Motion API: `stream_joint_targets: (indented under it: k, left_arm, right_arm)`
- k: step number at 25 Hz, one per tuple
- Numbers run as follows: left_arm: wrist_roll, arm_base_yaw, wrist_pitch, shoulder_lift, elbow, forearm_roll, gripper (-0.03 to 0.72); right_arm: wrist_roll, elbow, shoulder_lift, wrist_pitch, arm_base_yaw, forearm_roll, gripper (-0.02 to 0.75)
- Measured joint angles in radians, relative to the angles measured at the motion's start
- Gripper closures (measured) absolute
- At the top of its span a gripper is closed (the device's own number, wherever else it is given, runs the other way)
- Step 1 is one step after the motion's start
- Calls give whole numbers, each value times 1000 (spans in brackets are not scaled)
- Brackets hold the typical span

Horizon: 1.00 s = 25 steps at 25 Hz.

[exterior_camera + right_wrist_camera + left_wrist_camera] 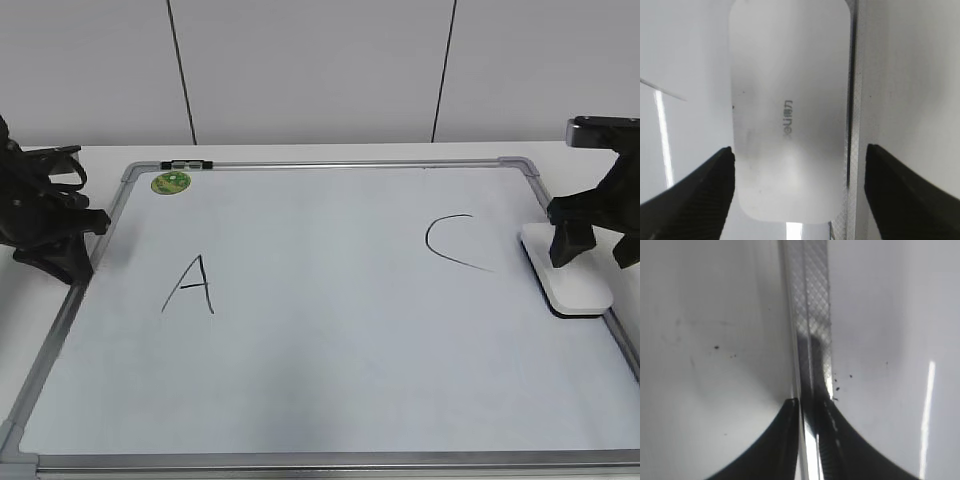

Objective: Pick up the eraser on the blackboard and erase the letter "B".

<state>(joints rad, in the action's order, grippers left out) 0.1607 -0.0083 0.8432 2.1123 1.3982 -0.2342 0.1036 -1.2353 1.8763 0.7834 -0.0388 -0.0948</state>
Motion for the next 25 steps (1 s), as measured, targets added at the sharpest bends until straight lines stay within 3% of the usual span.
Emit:
stream_joint_targets:
  k: [10, 16, 25]
  left_arm:
    - [4, 0, 142, 26, 190, 21, 311]
    - [6, 0, 319, -20, 299, 24, 281]
    - [-29, 0, 380, -199, 307, 24, 284]
  right_arm:
    - [4, 0, -38, 108, 0, 7, 141]
    - [4, -26, -134, 222, 0, 7, 142]
    - [5, -58, -271, 419, 0, -14, 143]
